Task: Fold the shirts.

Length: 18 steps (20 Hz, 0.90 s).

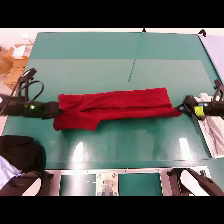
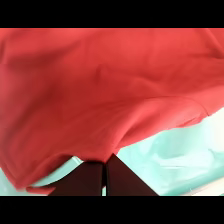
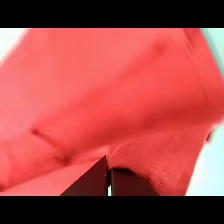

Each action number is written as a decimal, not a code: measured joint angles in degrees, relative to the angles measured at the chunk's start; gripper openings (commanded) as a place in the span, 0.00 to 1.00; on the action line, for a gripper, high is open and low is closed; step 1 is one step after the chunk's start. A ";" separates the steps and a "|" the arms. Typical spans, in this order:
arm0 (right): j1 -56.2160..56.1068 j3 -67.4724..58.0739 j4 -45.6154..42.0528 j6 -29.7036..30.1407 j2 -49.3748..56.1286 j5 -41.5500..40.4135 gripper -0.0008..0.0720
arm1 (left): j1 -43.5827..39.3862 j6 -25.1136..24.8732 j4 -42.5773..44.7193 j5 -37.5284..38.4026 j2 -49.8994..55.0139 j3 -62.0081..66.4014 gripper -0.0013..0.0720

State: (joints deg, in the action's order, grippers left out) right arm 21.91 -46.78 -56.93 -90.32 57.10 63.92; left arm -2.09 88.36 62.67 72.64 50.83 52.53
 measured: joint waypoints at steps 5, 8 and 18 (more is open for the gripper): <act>-5.70 -13.40 1.70 0.46 19.58 -4.46 0.05 | 0.00 -4.55 -0.09 -7.19 15.15 7.13 0.05; -7.15 -22.88 2.47 0.50 32.44 -5.81 0.35 | 0.00 -8.15 -1.20 -14.16 24.85 11.72 0.34; 0.79 -45.09 2.32 9.35 46.99 7.72 0.76 | 5.79 -9.75 -1.73 -12.68 35.21 24.65 1.00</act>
State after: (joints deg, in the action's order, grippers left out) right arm 22.70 -91.88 -54.61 -80.97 104.09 71.64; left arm 3.70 78.61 60.95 59.96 86.04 77.19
